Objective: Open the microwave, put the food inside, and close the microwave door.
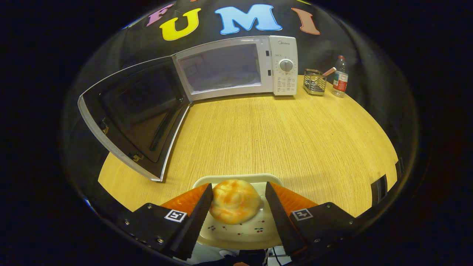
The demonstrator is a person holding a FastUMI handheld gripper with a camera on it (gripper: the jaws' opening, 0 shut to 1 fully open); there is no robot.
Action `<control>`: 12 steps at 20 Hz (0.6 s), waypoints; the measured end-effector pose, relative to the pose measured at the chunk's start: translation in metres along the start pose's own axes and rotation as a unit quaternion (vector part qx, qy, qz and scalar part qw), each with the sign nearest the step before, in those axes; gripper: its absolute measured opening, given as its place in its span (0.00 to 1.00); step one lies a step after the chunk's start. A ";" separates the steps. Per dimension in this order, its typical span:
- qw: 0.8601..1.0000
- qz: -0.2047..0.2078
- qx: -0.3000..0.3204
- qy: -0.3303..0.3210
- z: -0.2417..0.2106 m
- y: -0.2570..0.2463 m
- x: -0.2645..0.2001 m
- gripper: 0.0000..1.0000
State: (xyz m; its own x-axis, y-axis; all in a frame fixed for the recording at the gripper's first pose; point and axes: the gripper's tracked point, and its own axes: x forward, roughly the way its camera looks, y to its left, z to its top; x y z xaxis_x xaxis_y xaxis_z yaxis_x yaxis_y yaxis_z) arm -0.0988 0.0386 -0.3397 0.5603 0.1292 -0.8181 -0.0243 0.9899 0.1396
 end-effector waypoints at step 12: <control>0.999 0.006 -0.015 0.042 -0.028 -0.002 0.018 0.88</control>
State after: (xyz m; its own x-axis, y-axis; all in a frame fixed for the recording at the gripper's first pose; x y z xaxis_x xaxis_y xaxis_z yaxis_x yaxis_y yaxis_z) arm -0.1123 0.0407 -0.3704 0.4886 0.1438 -0.8606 -0.0552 0.9894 0.1340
